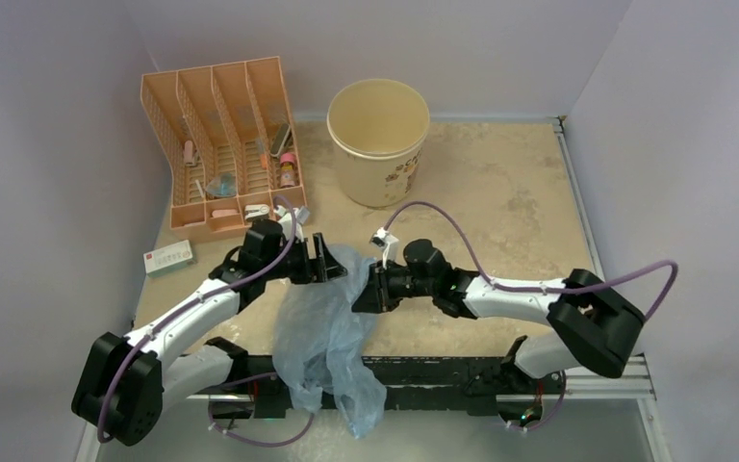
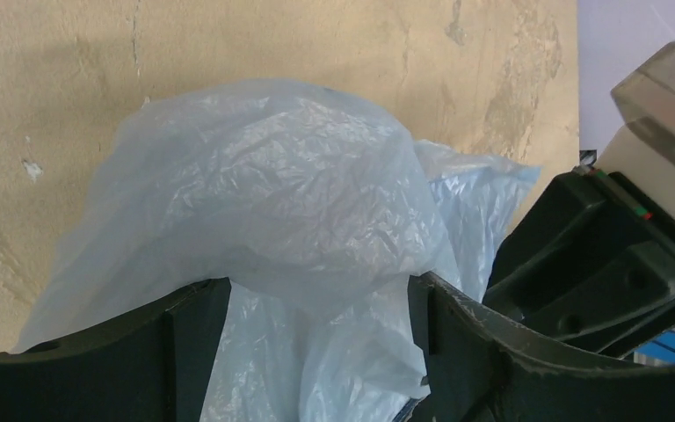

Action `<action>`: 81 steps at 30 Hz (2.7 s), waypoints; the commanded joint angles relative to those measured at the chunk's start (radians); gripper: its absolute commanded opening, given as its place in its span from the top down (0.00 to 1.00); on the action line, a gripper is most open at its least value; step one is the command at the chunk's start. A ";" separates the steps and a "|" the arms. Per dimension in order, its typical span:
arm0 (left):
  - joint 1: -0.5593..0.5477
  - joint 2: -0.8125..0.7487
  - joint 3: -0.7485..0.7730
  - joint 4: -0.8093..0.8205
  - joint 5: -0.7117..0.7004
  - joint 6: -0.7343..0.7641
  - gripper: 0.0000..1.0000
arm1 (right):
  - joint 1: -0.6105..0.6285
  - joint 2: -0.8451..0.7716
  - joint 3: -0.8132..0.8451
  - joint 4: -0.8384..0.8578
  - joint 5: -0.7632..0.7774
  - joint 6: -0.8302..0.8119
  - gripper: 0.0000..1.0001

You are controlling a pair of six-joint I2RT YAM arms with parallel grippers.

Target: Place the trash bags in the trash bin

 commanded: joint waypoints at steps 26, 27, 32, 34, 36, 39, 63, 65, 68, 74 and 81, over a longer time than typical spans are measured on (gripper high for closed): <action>0.004 -0.140 -0.179 0.185 0.082 0.030 1.00 | -0.032 -0.042 0.257 -0.254 0.420 0.084 0.28; 0.004 -0.137 -0.180 0.180 0.081 0.030 1.00 | -0.032 -0.021 0.274 -0.252 0.411 0.086 0.29; 0.004 -0.132 -0.175 0.161 0.063 0.025 1.00 | -0.030 -0.050 0.240 -0.196 0.411 0.114 0.25; 0.004 -0.135 -0.168 0.151 0.058 0.015 1.00 | -0.027 -0.070 0.224 -0.175 0.384 0.096 0.24; 0.004 -0.138 -0.160 0.156 0.076 0.015 1.00 | -0.024 -0.073 0.219 -0.157 0.370 0.091 0.23; 0.004 -0.139 -0.150 0.150 0.078 0.019 1.00 | -0.024 -0.036 0.248 -0.192 0.387 0.086 0.26; 0.004 -0.361 0.115 -0.197 -0.162 0.099 0.21 | -0.025 -0.448 0.005 -0.094 0.281 -0.243 1.00; 0.005 -0.291 0.178 -0.206 -0.137 0.124 0.17 | -0.024 -0.458 0.012 -0.079 0.207 -0.286 1.00; 0.007 -0.176 0.244 -0.168 -0.033 0.151 0.17 | -0.023 -0.438 0.015 -0.045 0.122 -0.348 1.00; 0.025 -0.093 0.243 -0.077 0.011 0.099 0.10 | -0.014 -0.346 0.073 -0.101 0.006 -0.411 1.00; 0.036 -0.082 0.122 0.078 0.060 -0.049 0.11 | 0.026 -0.333 0.076 -0.088 -0.004 -0.432 1.00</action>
